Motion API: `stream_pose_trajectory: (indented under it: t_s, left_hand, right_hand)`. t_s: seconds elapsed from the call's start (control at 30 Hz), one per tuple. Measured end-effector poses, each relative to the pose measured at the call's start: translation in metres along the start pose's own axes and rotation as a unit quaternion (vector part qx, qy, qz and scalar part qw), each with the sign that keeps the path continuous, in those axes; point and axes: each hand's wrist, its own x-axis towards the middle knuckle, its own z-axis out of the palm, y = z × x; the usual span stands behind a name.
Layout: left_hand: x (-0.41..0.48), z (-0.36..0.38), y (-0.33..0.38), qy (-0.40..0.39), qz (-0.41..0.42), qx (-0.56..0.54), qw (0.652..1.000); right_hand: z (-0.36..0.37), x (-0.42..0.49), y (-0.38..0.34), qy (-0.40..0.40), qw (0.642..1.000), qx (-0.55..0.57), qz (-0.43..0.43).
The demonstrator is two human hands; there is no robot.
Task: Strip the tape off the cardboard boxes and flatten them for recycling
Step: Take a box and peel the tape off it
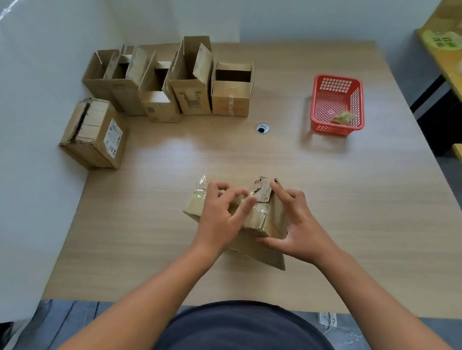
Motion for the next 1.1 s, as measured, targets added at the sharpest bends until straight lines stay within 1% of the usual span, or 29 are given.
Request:
stream_pose_trajectory:
  t_s: [0.07,0.17,0.27,0.37,0.47,0.57,0.63,0.73,0.8,0.9,1.0,1.1]
  left_hand:
    - [-0.004,0.017,0.007,-0.019,0.022,0.066,0.997]
    - [-0.009,0.044,0.016,-0.013,0.052,0.134,0.990]
    - [-0.019,0.066,0.017,0.009,0.087,0.168,0.982]
    - [-0.028,0.083,0.019,0.016,0.064,0.158,0.985]
    - [-0.029,0.089,0.021,0.027,0.056,0.161,0.985]
    - [-0.023,0.089,0.022,0.031,0.079,0.182,0.980]
    - [-0.022,0.088,0.023,0.026,0.067,0.180,0.981]
    - [-0.023,0.084,0.024,0.007,0.030,0.173,0.985]
    - [-0.024,0.080,0.022,0.005,0.037,0.203,0.979]
    - [-0.023,0.074,0.019,0.043,0.049,0.229,0.971]
    - [-0.026,0.069,0.017,0.037,0.068,0.218,0.973]
    - [-0.025,0.066,0.013,0.060,0.063,0.182,0.979]
  right_hand:
    - [-0.007,-0.013,0.017,-0.004,0.999,0.027,-0.022]
    - [-0.014,-0.028,0.044,-0.004,0.997,0.049,-0.059]
    - [-0.014,-0.040,0.069,-0.010,0.997,0.065,-0.050]
    - [-0.013,-0.051,0.088,-0.010,0.995,0.092,-0.043]
    - [-0.011,-0.051,0.092,0.007,0.993,0.106,-0.058]
    - [-0.014,-0.047,0.089,0.024,0.995,0.078,-0.061]
    - [-0.016,-0.042,0.086,0.035,0.995,0.061,-0.066]
    - [-0.017,-0.037,0.079,0.013,0.996,0.037,-0.077]
    - [-0.018,-0.035,0.076,-0.012,0.998,-0.006,-0.064]
    - [-0.017,-0.032,0.074,-0.033,0.997,-0.039,-0.056]
    - [-0.014,-0.032,0.074,-0.036,0.996,-0.046,-0.063]
    - [-0.013,-0.032,0.074,-0.032,0.996,-0.046,-0.064]
